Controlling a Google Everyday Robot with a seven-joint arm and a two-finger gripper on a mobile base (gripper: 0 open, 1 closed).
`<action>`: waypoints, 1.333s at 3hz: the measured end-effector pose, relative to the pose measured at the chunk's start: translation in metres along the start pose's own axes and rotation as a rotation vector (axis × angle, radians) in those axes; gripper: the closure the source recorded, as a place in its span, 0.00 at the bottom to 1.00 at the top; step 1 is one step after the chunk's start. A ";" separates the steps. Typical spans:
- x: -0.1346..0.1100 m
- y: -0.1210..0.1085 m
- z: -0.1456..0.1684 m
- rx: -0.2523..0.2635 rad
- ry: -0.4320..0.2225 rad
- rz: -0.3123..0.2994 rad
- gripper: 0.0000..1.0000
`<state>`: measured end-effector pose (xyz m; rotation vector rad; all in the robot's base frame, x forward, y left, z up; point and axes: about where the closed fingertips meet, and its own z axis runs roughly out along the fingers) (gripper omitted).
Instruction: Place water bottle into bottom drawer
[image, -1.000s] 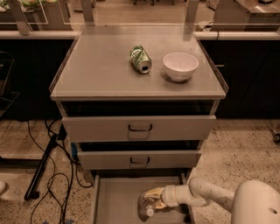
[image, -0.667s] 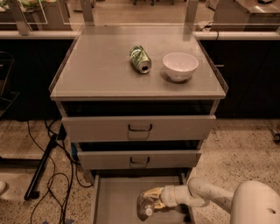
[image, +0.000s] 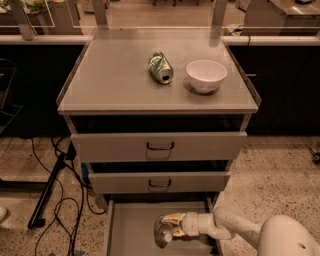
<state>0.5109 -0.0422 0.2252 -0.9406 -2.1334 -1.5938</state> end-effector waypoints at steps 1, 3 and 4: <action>0.000 -0.003 0.005 0.004 0.002 0.008 1.00; -0.003 -0.010 0.022 0.059 0.023 0.045 1.00; -0.004 -0.012 0.029 0.067 0.040 0.060 1.00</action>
Offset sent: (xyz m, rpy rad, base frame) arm 0.0000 0.0222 -0.0234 -0.0699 0.0851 0.0588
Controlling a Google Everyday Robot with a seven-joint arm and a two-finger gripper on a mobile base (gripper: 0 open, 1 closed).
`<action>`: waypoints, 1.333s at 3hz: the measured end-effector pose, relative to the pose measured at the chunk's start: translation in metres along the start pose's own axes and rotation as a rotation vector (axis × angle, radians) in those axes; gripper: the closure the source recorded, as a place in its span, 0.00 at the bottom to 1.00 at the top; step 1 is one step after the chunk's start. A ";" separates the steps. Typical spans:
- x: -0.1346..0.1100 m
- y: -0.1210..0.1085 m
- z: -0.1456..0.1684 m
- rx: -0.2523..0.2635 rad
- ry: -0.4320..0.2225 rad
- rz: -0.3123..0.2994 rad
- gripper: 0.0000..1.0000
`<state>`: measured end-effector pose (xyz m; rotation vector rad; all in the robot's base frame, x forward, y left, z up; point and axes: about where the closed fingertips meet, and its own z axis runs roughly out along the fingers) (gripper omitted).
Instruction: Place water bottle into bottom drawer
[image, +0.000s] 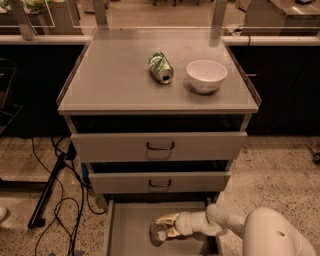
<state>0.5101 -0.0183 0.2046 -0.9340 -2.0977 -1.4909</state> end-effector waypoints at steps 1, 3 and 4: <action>-0.003 -0.005 0.009 0.059 0.013 0.034 1.00; -0.003 -0.012 0.009 0.064 0.030 0.061 1.00; -0.008 -0.030 -0.006 0.034 0.005 0.137 1.00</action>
Offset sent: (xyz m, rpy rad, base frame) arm -0.0054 0.0036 -0.0154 -0.0499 0.0880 0.0597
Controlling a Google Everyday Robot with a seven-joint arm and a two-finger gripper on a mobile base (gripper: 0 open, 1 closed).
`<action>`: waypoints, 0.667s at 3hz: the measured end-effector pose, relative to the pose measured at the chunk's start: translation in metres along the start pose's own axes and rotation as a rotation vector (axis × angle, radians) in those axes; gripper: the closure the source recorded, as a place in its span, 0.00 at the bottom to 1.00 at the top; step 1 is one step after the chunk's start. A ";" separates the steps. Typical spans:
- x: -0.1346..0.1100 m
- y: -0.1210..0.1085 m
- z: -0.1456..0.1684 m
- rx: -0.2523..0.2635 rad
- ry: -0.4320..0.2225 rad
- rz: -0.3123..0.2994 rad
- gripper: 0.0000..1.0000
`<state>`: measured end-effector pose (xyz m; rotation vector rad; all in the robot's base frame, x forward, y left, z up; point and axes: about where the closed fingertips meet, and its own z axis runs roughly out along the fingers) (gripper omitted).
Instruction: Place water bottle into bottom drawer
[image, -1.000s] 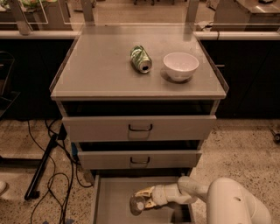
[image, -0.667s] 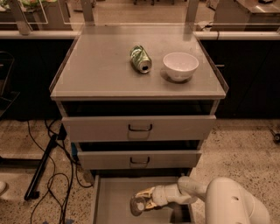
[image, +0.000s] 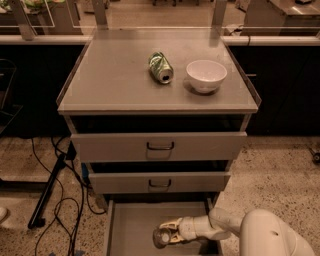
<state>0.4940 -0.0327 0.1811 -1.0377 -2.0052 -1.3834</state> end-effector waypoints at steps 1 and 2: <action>0.000 0.000 0.000 0.000 0.000 0.000 1.00; 0.000 -0.001 0.006 0.063 0.003 0.017 1.00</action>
Offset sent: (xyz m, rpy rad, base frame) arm 0.0021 0.0079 -0.0056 -0.1065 0.1006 0.1149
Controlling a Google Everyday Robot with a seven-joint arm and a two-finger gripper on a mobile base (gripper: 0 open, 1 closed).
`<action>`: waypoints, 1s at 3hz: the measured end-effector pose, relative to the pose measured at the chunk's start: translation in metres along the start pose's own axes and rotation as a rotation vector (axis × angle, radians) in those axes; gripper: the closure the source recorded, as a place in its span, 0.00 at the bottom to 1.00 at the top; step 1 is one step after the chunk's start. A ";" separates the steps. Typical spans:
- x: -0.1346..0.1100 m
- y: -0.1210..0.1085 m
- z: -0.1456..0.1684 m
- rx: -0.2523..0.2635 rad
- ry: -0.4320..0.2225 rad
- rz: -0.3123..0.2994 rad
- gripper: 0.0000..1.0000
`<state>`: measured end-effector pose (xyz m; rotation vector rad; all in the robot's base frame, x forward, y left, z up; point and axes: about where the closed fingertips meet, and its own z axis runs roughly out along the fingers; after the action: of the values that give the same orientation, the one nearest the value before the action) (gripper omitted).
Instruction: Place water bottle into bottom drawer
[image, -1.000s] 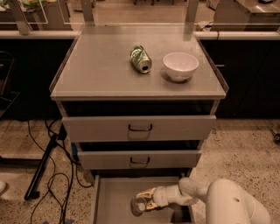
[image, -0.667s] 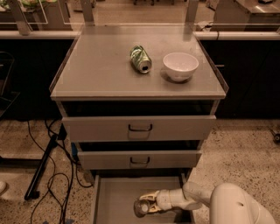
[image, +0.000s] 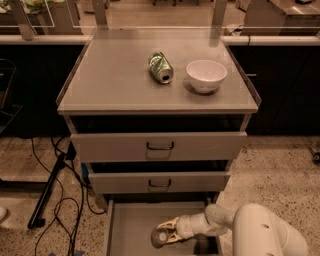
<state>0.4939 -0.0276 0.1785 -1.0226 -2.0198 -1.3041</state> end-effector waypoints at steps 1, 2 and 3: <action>0.000 0.000 0.005 0.079 0.003 0.023 1.00; 0.000 -0.002 0.008 0.088 0.008 0.026 1.00; -0.005 -0.008 0.016 0.150 0.004 0.059 1.00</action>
Offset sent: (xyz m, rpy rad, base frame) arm -0.0003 0.0042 -0.0020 -0.0389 0.0407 0.0455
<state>0.4893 -0.0166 0.1641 -1.0010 -2.0346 -1.1056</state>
